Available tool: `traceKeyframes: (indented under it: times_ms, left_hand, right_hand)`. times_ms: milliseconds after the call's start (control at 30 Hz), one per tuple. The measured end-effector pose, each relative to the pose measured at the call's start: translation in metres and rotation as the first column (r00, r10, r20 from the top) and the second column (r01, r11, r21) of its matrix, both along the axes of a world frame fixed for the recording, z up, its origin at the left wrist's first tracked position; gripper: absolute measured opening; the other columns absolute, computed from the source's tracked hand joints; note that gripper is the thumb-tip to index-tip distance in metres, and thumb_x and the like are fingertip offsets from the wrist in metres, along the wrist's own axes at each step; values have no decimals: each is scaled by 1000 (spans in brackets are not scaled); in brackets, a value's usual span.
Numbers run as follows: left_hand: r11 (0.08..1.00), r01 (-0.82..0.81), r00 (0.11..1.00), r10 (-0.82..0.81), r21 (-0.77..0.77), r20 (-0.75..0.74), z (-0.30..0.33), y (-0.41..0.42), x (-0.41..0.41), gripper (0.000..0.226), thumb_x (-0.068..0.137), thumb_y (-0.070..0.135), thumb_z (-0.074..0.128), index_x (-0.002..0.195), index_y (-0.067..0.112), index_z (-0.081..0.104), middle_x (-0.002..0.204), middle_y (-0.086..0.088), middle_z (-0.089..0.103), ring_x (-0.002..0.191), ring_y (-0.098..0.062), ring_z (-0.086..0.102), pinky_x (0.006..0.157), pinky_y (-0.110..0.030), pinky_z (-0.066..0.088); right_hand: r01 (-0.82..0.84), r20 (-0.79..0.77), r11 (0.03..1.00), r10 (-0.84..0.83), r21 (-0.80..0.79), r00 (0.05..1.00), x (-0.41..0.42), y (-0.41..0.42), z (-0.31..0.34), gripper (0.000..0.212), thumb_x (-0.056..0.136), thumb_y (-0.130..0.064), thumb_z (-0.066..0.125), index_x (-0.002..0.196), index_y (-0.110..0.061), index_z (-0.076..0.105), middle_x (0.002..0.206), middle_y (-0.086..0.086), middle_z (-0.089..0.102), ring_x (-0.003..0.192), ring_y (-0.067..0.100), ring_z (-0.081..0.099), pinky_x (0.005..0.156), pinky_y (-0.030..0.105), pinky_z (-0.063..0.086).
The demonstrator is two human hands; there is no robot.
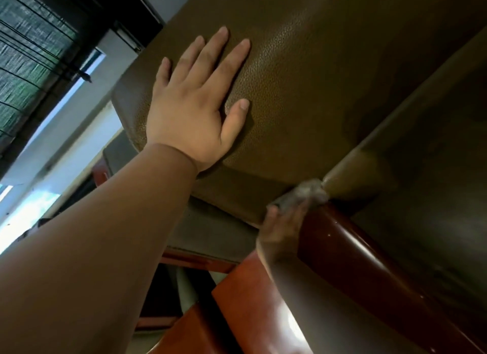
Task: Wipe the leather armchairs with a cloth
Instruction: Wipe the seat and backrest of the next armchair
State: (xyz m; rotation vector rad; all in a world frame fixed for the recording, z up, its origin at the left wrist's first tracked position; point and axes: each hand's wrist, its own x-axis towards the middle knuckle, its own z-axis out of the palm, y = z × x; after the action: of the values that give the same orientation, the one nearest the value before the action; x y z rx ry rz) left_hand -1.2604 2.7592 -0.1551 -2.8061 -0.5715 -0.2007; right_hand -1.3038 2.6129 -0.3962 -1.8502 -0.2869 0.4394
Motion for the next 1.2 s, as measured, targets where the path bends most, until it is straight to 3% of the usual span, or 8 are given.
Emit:
traceKeyframes:
  times_ms: [133,233,433,600,733,1033,1133,1200]
  left_hand:
    - [999,-38,999,39,20,-24,3,0,0,70,104,62,29,168,34,20,175,0,20,160,-29,20,124,-66,20]
    - [996,-92,994,93,8,-50,6,-4,-5,69,104,59,32,167,35,20,175,0,20,161,-27,17,126,-64,17]
    - [949,-313,949,311,34,50,5,-57,30,74,94,56,43,155,14,41,162,-18,40,153,-38,33,126,-63,18]
    - [952,256,943,-207,170,-260,-42,-103,131,76,91,47,52,161,22,39,171,-16,26,159,-40,20,128,-62,4]
    - [858,328,842,-78,394,-533,-93,-105,183,75,104,59,18,170,26,1,176,-11,-14,160,-41,-17,117,-66,-28]
    - [787,381,900,-195,485,-390,-148,-87,201,80,105,59,28,170,18,5,175,-20,-2,157,-51,-5,124,-64,-14]
    - [778,386,895,-187,496,-404,-149,-87,198,81,104,59,32,170,18,8,175,-21,0,157,-51,-2,124,-64,-14]
    - [781,386,898,-195,491,-395,-147,-86,196,82,104,60,33,170,18,8,175,-21,1,158,-51,-1,125,-63,-15]
  right_hand:
    - [-112,-225,994,105,-16,969,21,-15,11,75,110,-30,44,162,5,2,172,21,-1,157,26,6,108,-4,-6]
    - [-98,-50,995,96,-29,994,63,-27,31,69,110,-37,36,161,4,14,173,18,-1,159,21,7,123,12,3]
    - [-109,-47,980,102,-165,994,176,-90,16,69,111,-41,31,163,-1,9,174,11,-5,160,26,1,128,32,10]
    - [-258,40,947,270,-191,962,199,-122,-9,69,111,-46,22,163,-5,5,173,11,-7,160,28,3,125,30,5]
    - [-279,230,890,375,-359,898,217,-105,-35,74,106,-52,20,164,-7,14,171,23,-8,153,47,19,126,52,22]
    - [116,304,969,-45,-219,951,386,-61,-47,62,109,-44,31,164,-16,25,174,11,-4,159,39,2,129,55,9]
    - [-115,492,930,286,-350,822,288,-79,-57,51,107,-30,31,148,-3,45,165,27,23,156,50,6,118,71,23]
    - [-261,511,838,509,-480,693,254,-98,-60,55,103,-32,36,148,0,41,160,28,20,154,51,-1,113,73,32]
